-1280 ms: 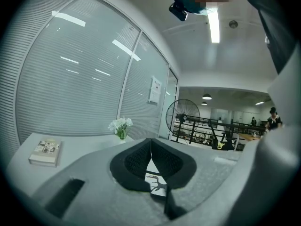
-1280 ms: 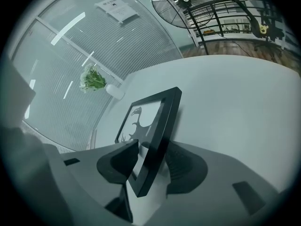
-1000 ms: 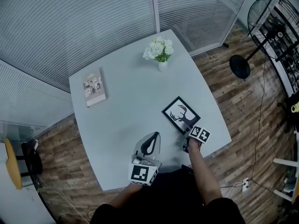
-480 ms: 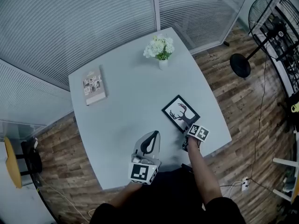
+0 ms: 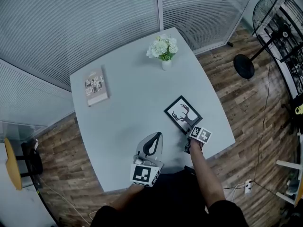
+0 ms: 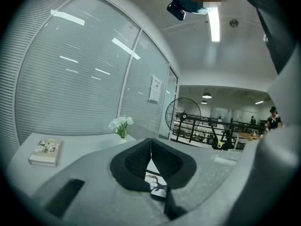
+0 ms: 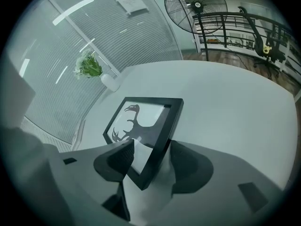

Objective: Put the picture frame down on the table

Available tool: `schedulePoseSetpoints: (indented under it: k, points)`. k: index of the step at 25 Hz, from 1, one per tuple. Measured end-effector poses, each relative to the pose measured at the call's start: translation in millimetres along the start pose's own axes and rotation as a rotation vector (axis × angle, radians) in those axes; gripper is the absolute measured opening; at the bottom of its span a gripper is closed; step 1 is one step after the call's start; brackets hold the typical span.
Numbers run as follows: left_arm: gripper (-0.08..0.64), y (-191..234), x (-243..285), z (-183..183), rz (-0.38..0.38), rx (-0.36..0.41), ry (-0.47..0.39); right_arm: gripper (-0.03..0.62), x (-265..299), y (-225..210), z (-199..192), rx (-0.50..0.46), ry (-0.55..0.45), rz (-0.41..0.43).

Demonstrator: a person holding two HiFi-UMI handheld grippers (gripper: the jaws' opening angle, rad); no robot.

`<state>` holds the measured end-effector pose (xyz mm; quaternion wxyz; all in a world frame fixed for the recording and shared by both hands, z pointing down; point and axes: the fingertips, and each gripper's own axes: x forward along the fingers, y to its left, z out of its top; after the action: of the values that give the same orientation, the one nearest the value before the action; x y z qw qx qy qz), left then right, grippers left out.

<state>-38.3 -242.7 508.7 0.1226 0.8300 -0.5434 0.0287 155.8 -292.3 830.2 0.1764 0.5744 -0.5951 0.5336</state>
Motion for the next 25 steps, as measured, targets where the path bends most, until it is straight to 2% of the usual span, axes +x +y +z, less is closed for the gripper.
schedulePoseSetpoints:
  k: [5,21,25]
  points:
    - [0.016,-0.2,-0.4,1.6,-0.003,-0.001,-0.010,0.233,-3.9,-1.3,-1.3,-0.042,-0.004,-0.024]
    - [0.016,-7.9,-5.2,6.5,-0.021,0.008,-0.010,0.232,-20.9,-3.9,0.0,-0.083,-0.034,-0.012]
    - [0.016,-12.8,-8.6,10.1,-0.023,0.011,-0.020,0.147,-34.1,-1.8,-3.8,-0.103,-0.046,0.010]
